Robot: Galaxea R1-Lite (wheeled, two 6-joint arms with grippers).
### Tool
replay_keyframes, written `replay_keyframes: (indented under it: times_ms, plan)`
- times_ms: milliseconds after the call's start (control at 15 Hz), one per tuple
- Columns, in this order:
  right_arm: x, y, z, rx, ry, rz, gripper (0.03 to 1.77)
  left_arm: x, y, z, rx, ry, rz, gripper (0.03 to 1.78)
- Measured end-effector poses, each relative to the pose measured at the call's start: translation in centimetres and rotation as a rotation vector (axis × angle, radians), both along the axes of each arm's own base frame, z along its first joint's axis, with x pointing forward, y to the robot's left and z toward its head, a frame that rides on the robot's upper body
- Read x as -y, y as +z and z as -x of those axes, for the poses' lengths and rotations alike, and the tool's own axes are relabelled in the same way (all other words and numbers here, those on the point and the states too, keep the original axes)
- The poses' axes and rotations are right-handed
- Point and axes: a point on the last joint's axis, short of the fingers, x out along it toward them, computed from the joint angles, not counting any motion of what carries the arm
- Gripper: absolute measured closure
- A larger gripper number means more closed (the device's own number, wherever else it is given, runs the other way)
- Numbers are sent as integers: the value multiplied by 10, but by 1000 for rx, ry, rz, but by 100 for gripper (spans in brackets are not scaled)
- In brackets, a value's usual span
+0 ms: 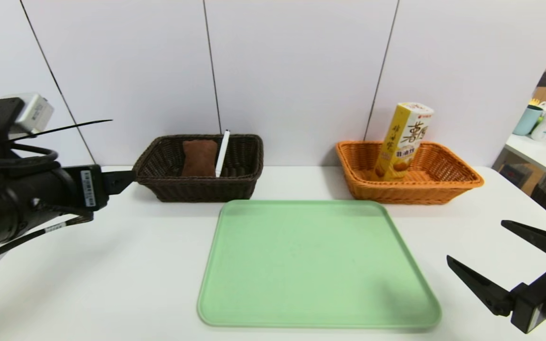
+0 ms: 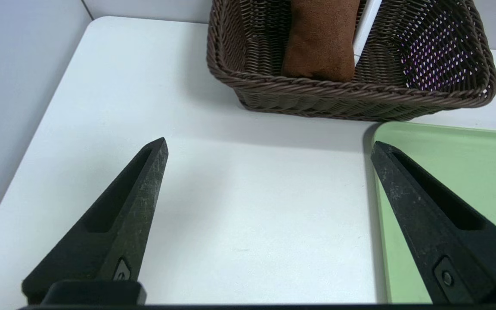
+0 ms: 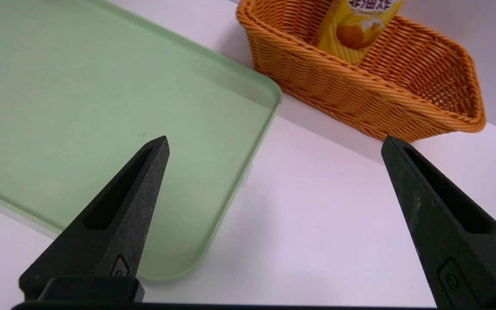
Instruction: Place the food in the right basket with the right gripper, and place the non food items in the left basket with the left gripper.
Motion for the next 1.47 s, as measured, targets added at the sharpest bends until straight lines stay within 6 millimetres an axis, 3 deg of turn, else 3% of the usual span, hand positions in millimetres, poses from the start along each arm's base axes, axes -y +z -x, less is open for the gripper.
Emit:
replay_keyframes:
  times_ms: [600,867,1200,1467]
  plan:
    - [27,6,13,69,-296,6,10,-43,-27,106,86,41,-63,12]
    - [42,4,38,76,-429,8,10,-60,-40,142,145,141,-71,12]
    - [48,10,74,156,-521,12,10,-67,-45,172,262,159,-48,12]
    - [43,23,105,183,-416,3,10,-67,-49,195,334,106,-66,12]
